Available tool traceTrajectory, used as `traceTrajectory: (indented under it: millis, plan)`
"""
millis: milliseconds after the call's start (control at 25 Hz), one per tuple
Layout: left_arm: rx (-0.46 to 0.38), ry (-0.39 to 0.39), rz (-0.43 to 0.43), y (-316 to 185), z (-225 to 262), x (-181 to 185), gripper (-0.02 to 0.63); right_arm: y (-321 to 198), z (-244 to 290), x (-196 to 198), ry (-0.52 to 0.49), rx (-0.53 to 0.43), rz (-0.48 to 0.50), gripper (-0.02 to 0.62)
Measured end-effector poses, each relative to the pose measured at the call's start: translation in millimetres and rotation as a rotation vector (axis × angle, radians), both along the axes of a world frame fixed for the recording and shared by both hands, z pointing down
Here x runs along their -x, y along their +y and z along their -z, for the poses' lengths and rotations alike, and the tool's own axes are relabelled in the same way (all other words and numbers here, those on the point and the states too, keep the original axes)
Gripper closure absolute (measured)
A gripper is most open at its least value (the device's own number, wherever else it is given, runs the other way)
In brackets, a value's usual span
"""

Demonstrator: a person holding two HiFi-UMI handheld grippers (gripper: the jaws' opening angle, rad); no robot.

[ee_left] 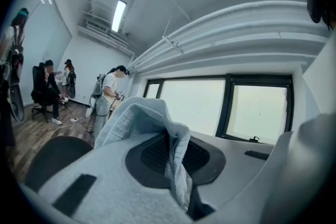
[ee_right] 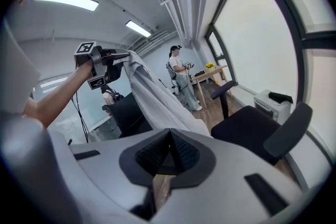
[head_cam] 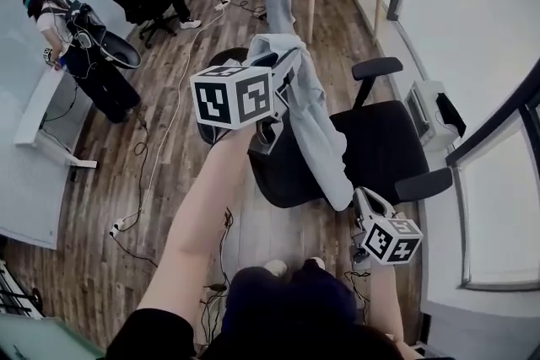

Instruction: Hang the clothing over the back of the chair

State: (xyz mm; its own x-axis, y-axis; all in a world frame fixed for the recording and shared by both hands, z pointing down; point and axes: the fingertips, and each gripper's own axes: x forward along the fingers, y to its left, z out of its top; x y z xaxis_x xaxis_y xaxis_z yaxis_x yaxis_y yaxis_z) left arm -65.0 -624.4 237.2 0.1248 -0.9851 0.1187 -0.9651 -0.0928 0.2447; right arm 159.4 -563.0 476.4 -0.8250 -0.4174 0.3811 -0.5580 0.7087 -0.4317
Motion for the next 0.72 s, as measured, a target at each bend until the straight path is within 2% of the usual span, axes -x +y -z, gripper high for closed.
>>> traceTrajectory:
  millis: [200,360,520,720]
  plan:
    - [0.015,-0.006,0.090,47.5,-7.2,33.2,0.584,2.6,-5.5,38.5,-0.003,0.005,0.132,0.595]
    - [0.038,-0.004,0.116,89.8,-8.4,50.6,0.585,13.2,-9.9,67.5,0.000,0.020,0.214,0.595]
    - [0.065,-0.041,0.136,122.1,-9.0,69.2,0.585,25.3,-13.7,90.3,0.010,0.027,0.257,0.595]
    - [0.013,-0.012,0.205,160.1,4.2,104.0,0.585,37.7,-6.7,113.0,0.012,0.019,0.276,0.595]
